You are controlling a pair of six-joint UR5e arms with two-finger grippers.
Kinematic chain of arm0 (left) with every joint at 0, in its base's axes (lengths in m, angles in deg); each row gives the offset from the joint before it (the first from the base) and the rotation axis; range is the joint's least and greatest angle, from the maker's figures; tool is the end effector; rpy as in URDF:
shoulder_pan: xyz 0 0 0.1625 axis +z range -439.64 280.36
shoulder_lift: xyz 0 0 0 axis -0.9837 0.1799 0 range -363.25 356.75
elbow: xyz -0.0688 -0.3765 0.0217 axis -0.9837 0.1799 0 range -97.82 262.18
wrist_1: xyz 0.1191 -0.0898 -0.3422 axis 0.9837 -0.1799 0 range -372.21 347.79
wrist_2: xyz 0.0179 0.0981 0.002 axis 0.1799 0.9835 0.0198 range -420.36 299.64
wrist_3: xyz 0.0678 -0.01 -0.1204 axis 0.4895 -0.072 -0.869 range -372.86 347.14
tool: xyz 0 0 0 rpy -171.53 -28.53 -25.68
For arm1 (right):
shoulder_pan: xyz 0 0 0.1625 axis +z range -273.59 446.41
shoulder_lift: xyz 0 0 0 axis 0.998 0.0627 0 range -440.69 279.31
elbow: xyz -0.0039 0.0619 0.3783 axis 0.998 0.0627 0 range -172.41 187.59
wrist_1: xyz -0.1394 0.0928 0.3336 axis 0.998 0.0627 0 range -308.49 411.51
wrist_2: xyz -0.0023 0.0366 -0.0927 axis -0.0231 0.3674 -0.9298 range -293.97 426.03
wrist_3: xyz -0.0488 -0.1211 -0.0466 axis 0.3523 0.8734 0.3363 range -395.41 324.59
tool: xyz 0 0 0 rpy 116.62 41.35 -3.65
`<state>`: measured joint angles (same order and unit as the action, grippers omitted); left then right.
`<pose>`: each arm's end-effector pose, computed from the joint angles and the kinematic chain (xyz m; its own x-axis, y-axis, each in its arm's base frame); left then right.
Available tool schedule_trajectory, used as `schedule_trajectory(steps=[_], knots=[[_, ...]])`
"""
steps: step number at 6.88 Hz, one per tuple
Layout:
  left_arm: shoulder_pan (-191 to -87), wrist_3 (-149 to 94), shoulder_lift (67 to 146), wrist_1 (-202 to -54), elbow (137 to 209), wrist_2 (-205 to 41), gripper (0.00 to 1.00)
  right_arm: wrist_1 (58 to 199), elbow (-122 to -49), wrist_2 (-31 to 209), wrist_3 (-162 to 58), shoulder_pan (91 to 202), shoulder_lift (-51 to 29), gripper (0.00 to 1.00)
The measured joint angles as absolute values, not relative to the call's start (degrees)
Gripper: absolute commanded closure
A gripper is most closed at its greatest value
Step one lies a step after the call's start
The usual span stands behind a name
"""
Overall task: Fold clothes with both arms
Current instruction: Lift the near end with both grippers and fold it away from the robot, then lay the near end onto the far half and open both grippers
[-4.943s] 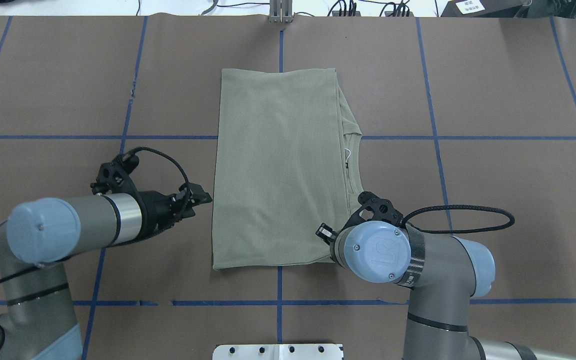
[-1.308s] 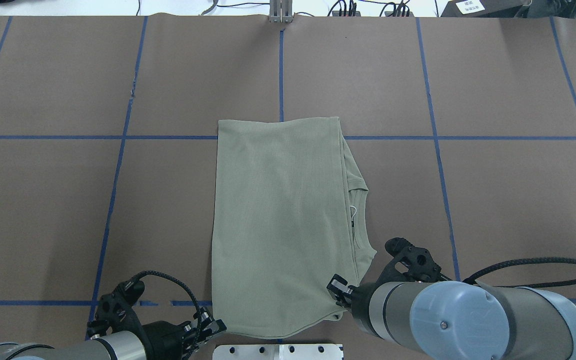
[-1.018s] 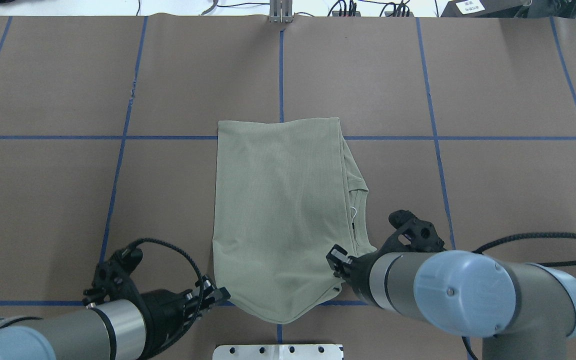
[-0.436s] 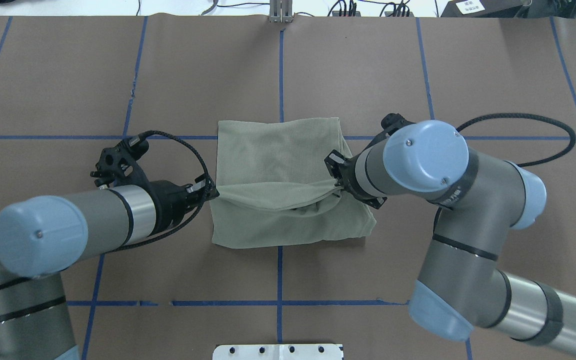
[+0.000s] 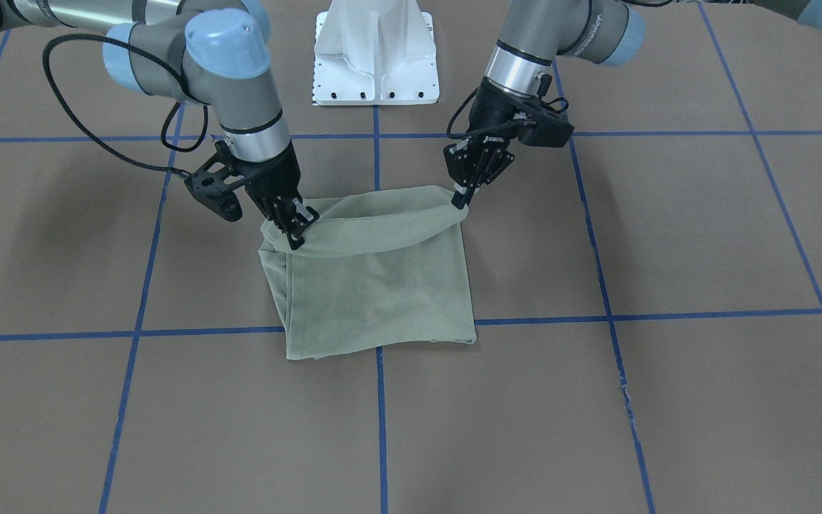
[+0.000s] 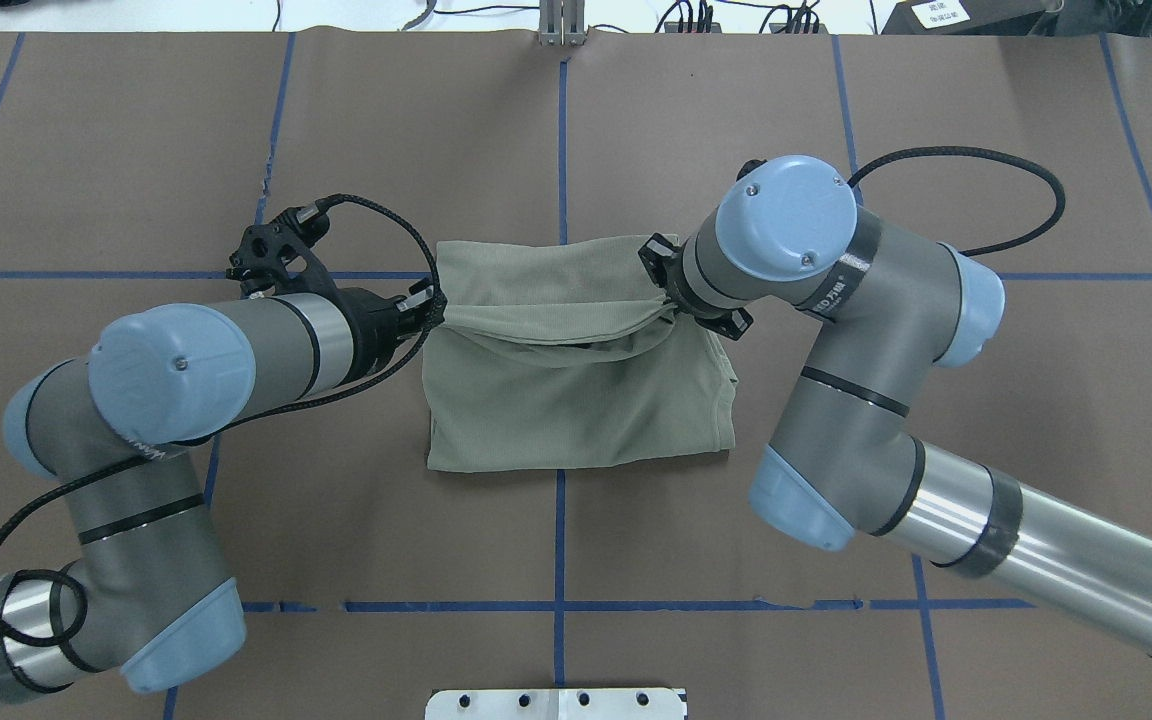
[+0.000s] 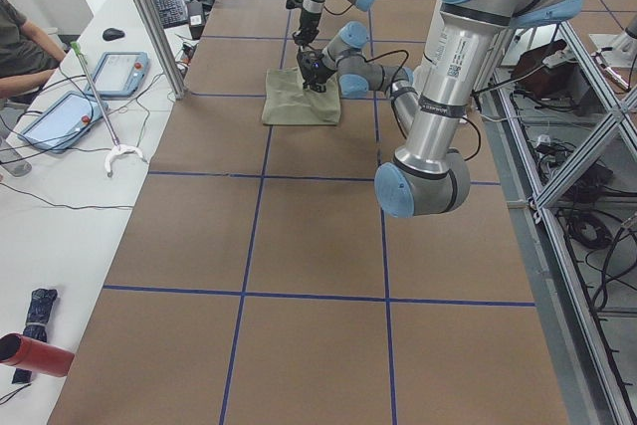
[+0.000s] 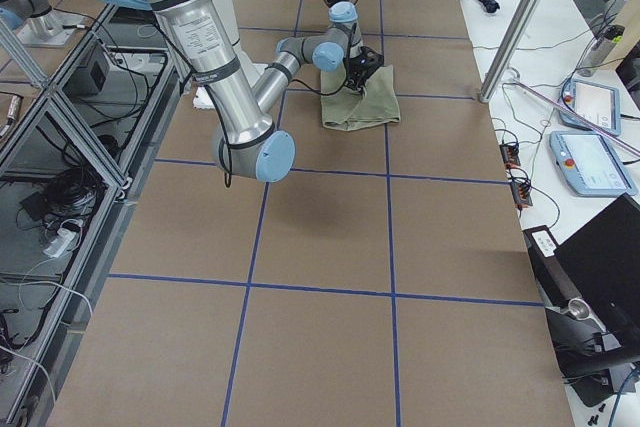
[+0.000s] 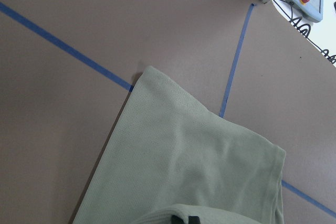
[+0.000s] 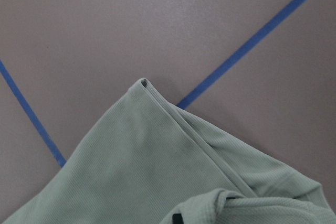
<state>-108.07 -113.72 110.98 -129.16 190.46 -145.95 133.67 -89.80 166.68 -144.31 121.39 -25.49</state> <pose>0.4403 -0.4022 0.2316 0.2014 -0.3228 -0.9248 0.5866 0.7958 -0.1500 -0.4671 -0.4584 0.2543 0.3531 0.6357 0.6864 -0.5939 0.7192 -0.3606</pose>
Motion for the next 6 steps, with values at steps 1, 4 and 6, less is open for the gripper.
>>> schedule_trajectory(steps=[1, 4, 6], knots=[[-109.0, -112.5, 112.0, -131.6, 186.6, -146.0, 1.00, 130.2, -85.2, 167.3, -143.8, 122.5, -26.9, 1.00], [-111.8, -108.8, 115.8, -135.7, 176.9, -146.0, 0.64, 127.5, -77.2, 168.2, -140.3, 124.0, -30.2, 0.01], [-116.6, -102.1, 119.6, -142.0, 166.4, -145.9, 0.53, 124.0, -67.3, 169.1, -131.8, 127.3, -34.0, 0.00]])
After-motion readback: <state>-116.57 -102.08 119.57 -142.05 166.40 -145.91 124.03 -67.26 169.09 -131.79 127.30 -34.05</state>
